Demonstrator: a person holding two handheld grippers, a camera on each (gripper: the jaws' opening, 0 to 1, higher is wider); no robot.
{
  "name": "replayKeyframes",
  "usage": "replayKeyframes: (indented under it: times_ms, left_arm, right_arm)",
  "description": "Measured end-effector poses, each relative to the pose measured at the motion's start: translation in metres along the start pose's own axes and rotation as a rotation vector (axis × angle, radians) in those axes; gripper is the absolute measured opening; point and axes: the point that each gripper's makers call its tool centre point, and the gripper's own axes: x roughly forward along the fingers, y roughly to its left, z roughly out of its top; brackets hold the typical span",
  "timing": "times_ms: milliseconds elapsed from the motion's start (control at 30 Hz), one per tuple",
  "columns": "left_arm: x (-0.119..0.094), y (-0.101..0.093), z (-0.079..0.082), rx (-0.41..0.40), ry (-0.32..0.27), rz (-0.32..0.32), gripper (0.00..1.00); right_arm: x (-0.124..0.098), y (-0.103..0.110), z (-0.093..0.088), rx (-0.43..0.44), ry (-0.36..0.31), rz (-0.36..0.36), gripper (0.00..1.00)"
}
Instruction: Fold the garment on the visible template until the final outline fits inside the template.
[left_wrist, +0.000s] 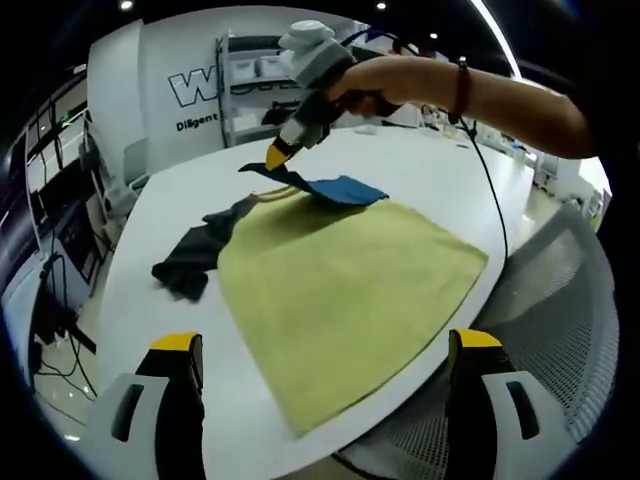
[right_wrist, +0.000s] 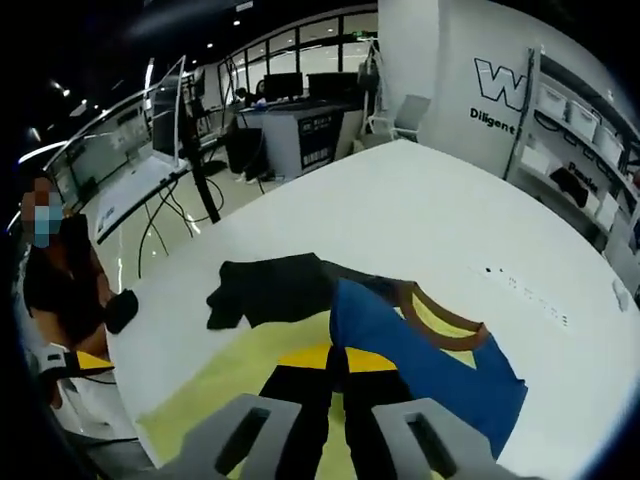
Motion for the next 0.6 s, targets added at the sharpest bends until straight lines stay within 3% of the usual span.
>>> replayKeyframes:
  times_ms: [267,600]
  left_arm:
    - [0.004,-0.002,-0.003,-0.001,0.004,-0.016,0.99]
    - [0.002,0.003,-0.007,-0.008,0.001,-0.009,0.99]
  right_arm:
    - [0.012,0.034,0.002,-0.061,-0.003,0.035,0.0]
    - [0.037,0.051,-0.024,-0.074,0.053,0.076,0.0]
